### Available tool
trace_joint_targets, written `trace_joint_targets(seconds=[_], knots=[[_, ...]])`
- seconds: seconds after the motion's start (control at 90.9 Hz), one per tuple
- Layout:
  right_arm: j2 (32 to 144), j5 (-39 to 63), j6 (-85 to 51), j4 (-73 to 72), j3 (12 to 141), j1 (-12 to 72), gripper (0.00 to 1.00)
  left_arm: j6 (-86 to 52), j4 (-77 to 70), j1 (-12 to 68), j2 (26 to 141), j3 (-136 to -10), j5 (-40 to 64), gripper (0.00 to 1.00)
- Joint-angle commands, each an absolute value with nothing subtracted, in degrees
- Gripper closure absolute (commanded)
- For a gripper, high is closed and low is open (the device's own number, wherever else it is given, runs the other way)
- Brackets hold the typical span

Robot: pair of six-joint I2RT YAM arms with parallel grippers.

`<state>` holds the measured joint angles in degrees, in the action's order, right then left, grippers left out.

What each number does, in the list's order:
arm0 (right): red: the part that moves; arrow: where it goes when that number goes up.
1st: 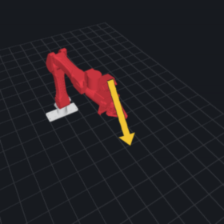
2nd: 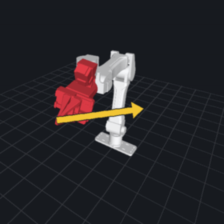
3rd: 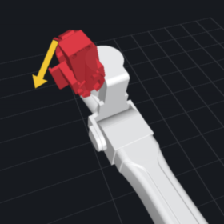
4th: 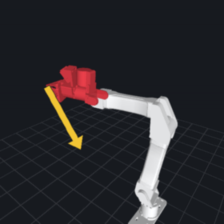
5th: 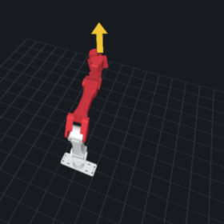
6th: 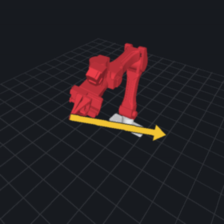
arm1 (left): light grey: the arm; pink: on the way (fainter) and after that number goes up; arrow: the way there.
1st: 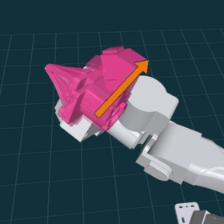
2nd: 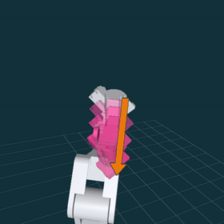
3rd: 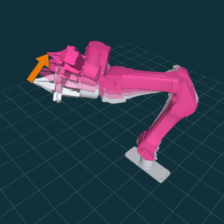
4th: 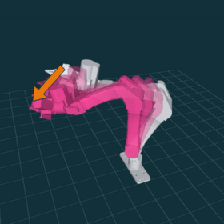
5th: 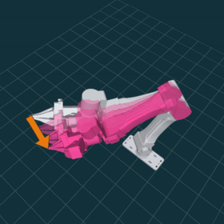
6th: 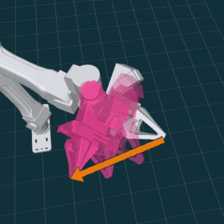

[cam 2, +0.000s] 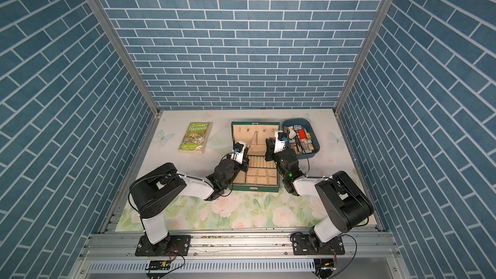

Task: Put jewelry chain into jewelry box
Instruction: Hang the necklace on the jewelry box clasp.

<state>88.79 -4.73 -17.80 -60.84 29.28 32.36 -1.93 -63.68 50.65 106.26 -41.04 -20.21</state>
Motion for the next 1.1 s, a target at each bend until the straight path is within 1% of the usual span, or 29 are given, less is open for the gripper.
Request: trace_joint_targets(seconds=[0.0, 0.627, 0.66, 0.737, 0.803, 0.891, 0.968, 1.089], knots=[[87.54, -5.45, -17.84, -60.92, 28.6, 32.6, 0.78, -2.35, -62.96, 51.11, 107.89, -42.6, -19.71, 1.0], [87.6, -5.71, -17.66, -60.73, 28.69, 32.52, 0.78, -1.53, -54.86, 51.07, 116.51, -52.06, -17.69, 1.0], [87.56, -5.71, -17.6, -60.62, 28.75, 32.52, 0.77, -1.5, -54.85, 51.06, 116.62, -52.09, -17.85, 0.98], [87.57, -5.8, -17.67, -60.6, 28.74, 32.57, 0.77, -1.41, -54.76, 51.06, 116.5, -52.03, -17.92, 0.86], [87.62, -5.78, -17.63, -60.61, 28.74, 32.48, 0.77, -1.13, -54.65, 51.06, 116.31, -52.16, -17.78, 0.8], [87.54, -5.86, -17.66, -60.53, 28.74, 32.48, 0.76, -0.72, -54.5, 51.07, 115.98, -52.29, -17.61, 0.77], [87.33, -5.89, -17.6, -60.47, 28.85, 32.52, 0.76, -0.4, -54.49, 51.06, 115.33, -52.23, -17.59, 0.73], [87.24, -5.88, -17.57, -60.37, 28.84, 32.52, 0.76, -0.26, -54.83, 51.07, 113.9, -51.33, -17.23, 0.71]])
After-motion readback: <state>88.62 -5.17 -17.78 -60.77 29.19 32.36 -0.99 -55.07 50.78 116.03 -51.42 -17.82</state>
